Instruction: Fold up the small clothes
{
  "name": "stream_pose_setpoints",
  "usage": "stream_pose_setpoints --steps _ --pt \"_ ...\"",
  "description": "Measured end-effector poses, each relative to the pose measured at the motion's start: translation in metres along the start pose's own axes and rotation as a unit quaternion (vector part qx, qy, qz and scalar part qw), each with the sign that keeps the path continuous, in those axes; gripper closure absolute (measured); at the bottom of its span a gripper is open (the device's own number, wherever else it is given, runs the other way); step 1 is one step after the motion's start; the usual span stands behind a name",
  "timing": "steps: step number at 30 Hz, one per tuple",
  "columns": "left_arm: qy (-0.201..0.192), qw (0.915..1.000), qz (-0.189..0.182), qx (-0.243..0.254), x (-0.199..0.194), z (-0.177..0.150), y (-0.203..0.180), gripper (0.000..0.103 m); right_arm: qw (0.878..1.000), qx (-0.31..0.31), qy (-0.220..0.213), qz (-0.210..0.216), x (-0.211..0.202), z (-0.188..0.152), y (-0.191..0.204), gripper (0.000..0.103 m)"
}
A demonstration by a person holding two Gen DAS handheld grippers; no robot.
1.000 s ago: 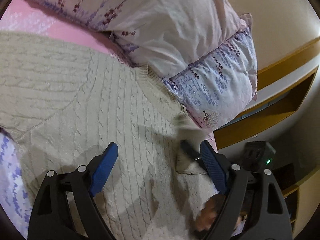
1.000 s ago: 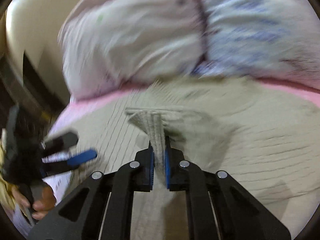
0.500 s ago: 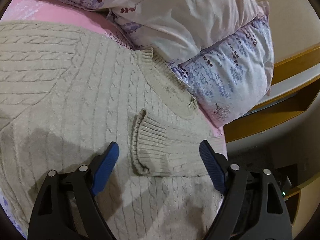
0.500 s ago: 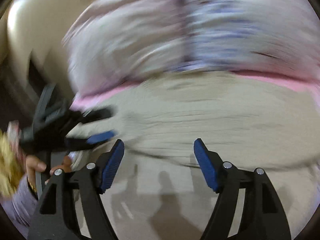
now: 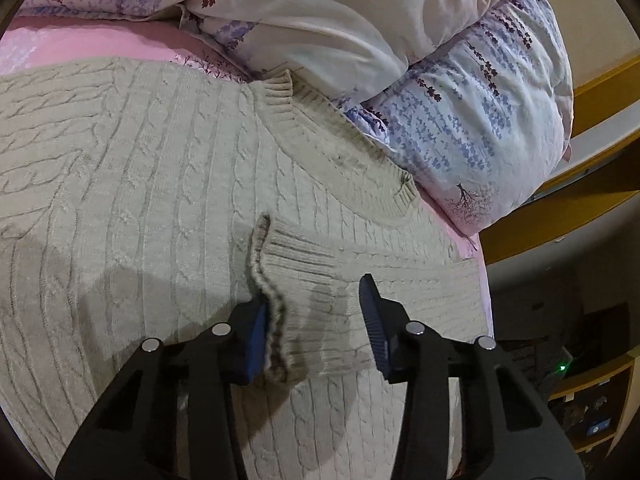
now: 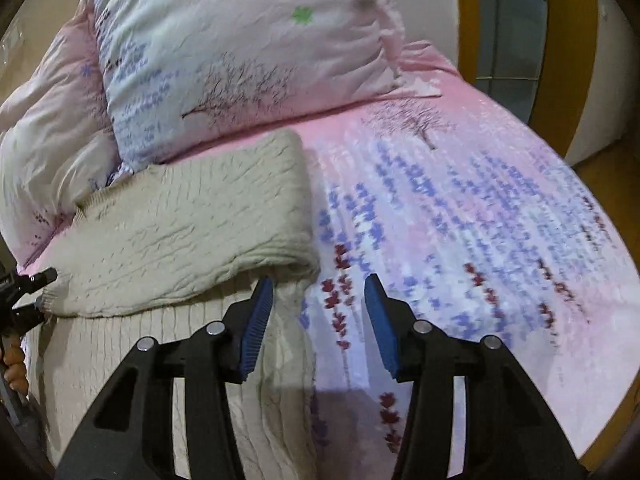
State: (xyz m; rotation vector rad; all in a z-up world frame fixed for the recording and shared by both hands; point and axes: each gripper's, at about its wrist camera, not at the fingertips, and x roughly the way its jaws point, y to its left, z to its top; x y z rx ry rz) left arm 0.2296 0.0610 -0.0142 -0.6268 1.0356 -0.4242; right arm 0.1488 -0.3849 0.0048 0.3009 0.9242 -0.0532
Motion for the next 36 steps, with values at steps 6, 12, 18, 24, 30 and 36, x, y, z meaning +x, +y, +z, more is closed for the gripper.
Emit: stream_pose_setpoints --steps 6,12,18,24,30,36 --pt "0.002 0.9999 -0.012 0.004 0.008 0.002 -0.001 0.097 1.0 -0.027 0.003 -0.012 0.021 0.008 0.01 0.082" --pt "-0.046 0.9983 -0.027 0.025 -0.018 0.02 -0.003 0.098 0.998 -0.027 -0.049 -0.014 0.005 0.021 0.013 0.092" --pt "-0.057 0.9979 0.002 0.029 -0.023 0.024 0.012 0.098 0.996 -0.06 -0.033 -0.055 0.013 0.006 0.025 0.092" --pt "-0.028 0.9987 0.03 0.03 -0.003 0.02 0.025 0.097 0.995 -0.06 -0.011 -0.074 0.008 0.002 0.027 0.055" --pt "-0.022 0.9991 0.02 0.031 -0.008 0.022 0.021 0.077 0.995 -0.047 -0.076 -0.051 -0.033 0.007 0.036 0.05" --pt "-0.065 0.9968 0.03 0.035 -0.054 0.016 0.022 0.037 0.99 -0.14 -0.031 -0.006 0.004 0.018 0.111 0.05"
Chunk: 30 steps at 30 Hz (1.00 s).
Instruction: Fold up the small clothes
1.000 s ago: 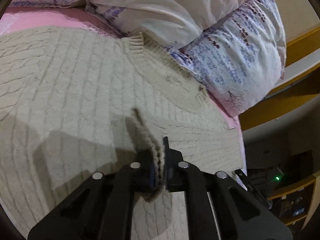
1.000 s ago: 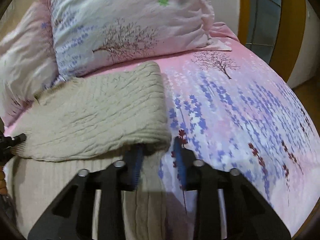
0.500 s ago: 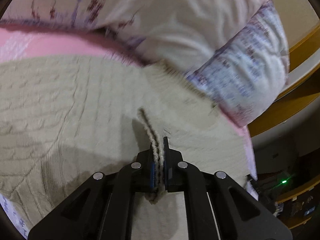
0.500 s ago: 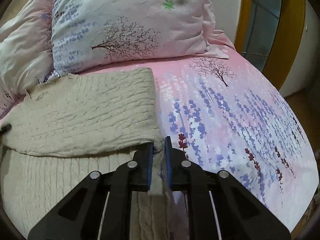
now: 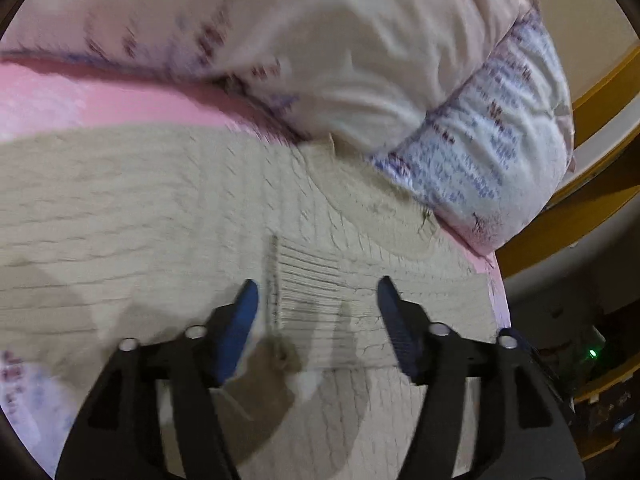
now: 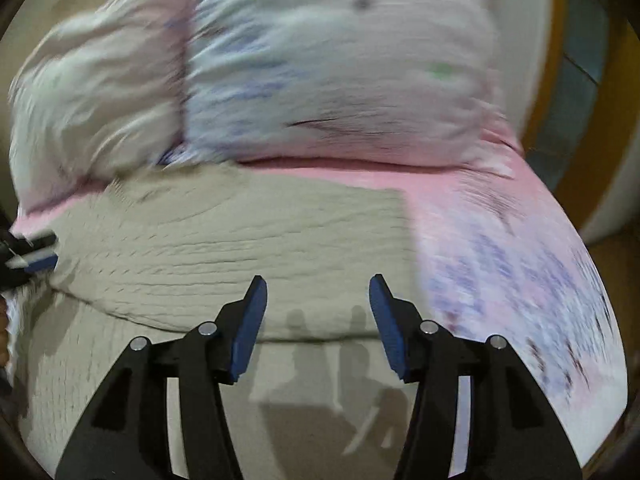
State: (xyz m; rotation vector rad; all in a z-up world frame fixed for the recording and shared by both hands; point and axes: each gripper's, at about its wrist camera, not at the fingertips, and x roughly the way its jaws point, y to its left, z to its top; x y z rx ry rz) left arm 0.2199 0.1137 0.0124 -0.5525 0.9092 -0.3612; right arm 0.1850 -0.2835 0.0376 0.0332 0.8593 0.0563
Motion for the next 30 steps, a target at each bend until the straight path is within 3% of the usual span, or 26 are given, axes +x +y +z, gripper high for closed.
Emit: stream_pose_setpoints --steps 5,9,12,14,19,22,27,30 --pt "-0.044 0.9988 0.009 -0.018 -0.065 -0.007 0.034 0.032 0.997 -0.057 0.022 0.036 0.023 0.014 0.069 0.038" --pt "-0.08 0.9927 0.04 -0.08 -0.119 -0.019 0.086 0.032 0.993 -0.112 0.03 0.037 0.033 0.013 0.118 0.028" --pt "-0.107 0.9793 0.069 -0.157 -0.161 -0.034 0.135 0.032 0.988 -0.136 0.061 0.033 0.048 0.004 0.142 0.024" --pt "-0.121 0.9702 0.085 -0.192 -0.178 -0.039 0.156 0.032 0.991 -0.121 0.053 0.025 0.048 0.002 0.141 0.016" --pt "-0.153 0.9428 0.115 -0.273 -0.2 -0.043 0.202 0.034 0.992 -0.079 0.076 0.055 0.05 0.004 0.128 0.014" --pt "-0.167 0.9298 0.106 -0.31 -0.198 -0.04 0.22 0.04 0.992 -0.083 0.075 0.052 0.044 0.001 0.129 0.014" --pt "-0.203 0.9051 0.104 -0.359 -0.207 -0.037 0.249 0.061 0.992 -0.081 0.075 0.055 0.043 -0.002 0.124 0.014" --pt "-0.219 0.8924 0.102 -0.381 -0.214 -0.037 0.263 0.065 0.992 -0.081 0.073 0.06 0.042 -0.003 0.124 0.014"
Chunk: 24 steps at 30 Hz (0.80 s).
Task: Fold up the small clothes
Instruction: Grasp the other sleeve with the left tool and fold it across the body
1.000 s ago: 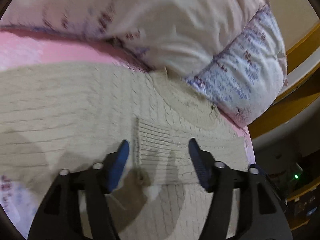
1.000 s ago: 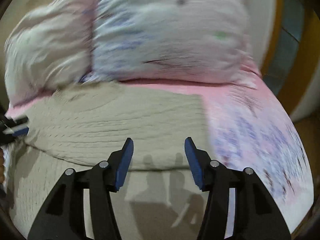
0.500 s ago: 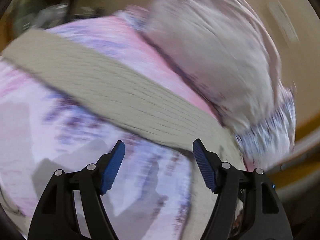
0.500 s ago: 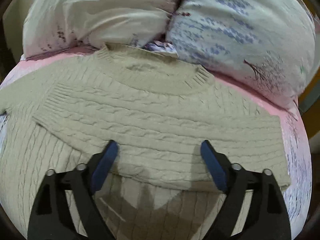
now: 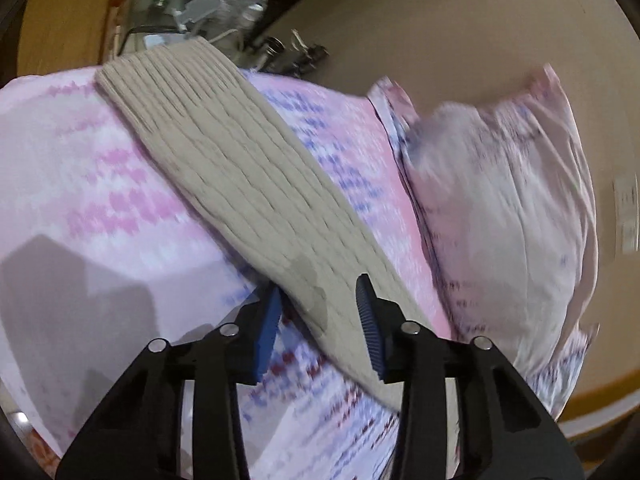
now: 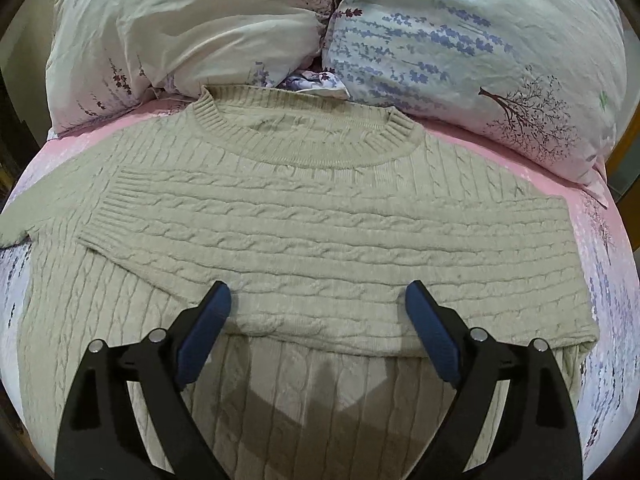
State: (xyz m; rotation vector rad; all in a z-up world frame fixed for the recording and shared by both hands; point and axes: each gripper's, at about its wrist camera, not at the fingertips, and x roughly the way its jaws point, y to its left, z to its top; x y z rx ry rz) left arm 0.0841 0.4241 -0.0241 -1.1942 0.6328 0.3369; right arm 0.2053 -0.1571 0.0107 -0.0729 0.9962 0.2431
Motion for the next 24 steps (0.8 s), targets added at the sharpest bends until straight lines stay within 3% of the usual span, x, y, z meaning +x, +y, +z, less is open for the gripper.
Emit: stream_pose_setpoints --steps 2,5,6,9,15,18,21,24 --pt "-0.011 0.9999 0.003 -0.009 -0.001 0.006 0.004 0.068 1.0 0.001 -0.002 0.002 -0.002 -0.002 0.0 0.014" --pt "-0.022 0.9996 0.017 -0.007 0.0 0.011 0.006 0.081 1.0 0.003 -0.005 0.005 -0.004 -0.004 -0.001 0.014" --pt "-0.024 0.9994 0.023 -0.001 0.001 0.011 0.004 0.09 1.0 0.003 -0.006 0.006 -0.004 -0.005 -0.001 0.014" --pt "-0.037 0.9984 0.032 0.03 0.0 0.008 -0.012 0.095 1.0 0.004 -0.008 0.013 -0.005 -0.006 -0.002 0.014" --pt "-0.054 0.9882 -0.033 0.139 -0.009 -0.023 -0.091 0.096 0.999 0.011 -0.016 0.025 -0.014 -0.01 -0.008 0.014" --pt "-0.038 0.9706 -0.087 0.221 -0.008 -0.064 -0.148 0.096 0.999 0.02 -0.025 0.023 -0.019 -0.013 -0.016 0.014" --pt "0.008 0.9419 -0.15 0.301 0.003 -0.122 -0.202 0.096 0.998 0.038 -0.035 0.024 -0.026 -0.015 -0.03 0.014" --pt "0.073 0.906 -0.193 0.369 0.028 -0.192 -0.241 0.096 0.997 0.061 -0.044 0.021 -0.033 -0.019 -0.046 0.014"
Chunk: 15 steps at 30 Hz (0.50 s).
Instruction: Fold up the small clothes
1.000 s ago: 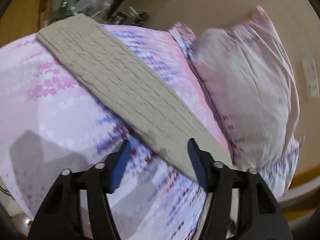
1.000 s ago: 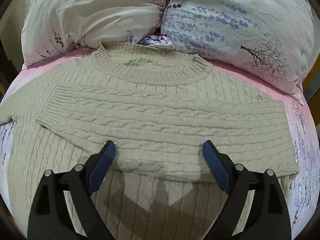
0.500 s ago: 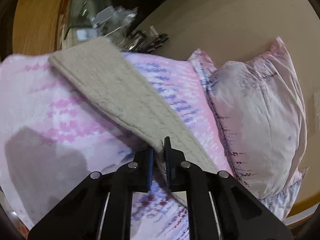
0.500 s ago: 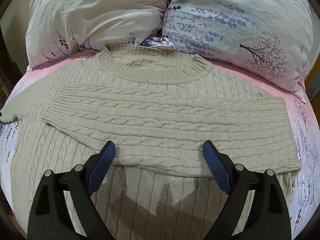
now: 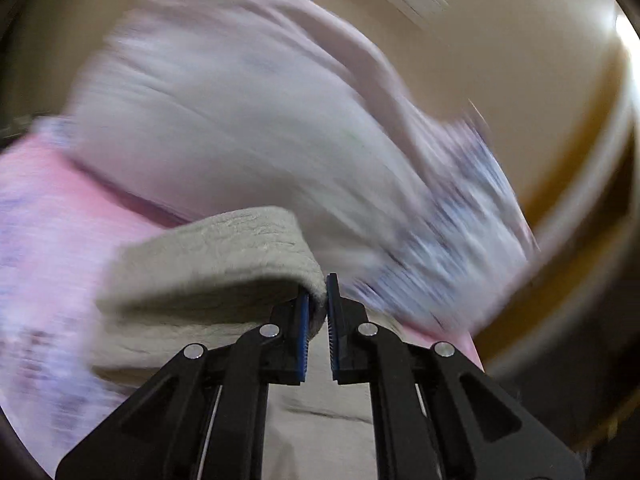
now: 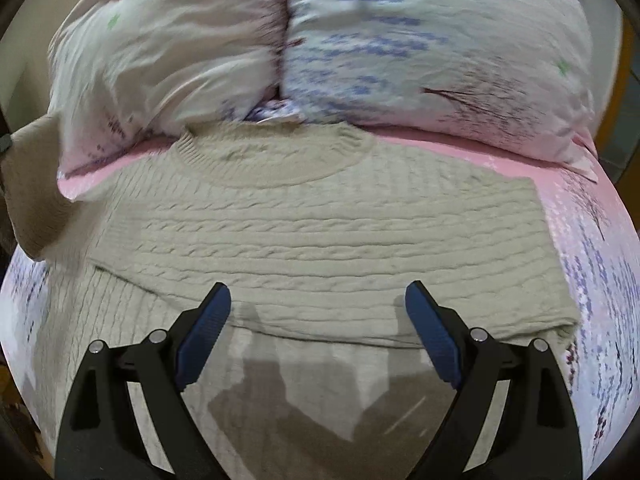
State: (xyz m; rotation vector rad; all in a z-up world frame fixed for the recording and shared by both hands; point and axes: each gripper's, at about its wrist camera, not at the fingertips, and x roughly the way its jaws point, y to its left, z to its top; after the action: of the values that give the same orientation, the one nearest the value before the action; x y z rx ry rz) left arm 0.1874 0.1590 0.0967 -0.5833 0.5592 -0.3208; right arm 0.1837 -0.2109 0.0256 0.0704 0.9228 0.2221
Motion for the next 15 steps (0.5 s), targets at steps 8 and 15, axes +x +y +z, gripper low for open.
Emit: stream_pose_setpoints --steps 8,15 --pt "0.195 0.9739 -0.033 0.112 0.123 -0.102 -0.074 0.096 0.998 0.053 -0.007 -0.028 -0.01 -0.006 -0.049 0.014" --pt "0.177 0.9684 -0.051 0.168 0.069 -0.093 -0.063 0.03 0.997 0.062 -0.042 0.005 -0.025 0.006 -0.054 0.047"
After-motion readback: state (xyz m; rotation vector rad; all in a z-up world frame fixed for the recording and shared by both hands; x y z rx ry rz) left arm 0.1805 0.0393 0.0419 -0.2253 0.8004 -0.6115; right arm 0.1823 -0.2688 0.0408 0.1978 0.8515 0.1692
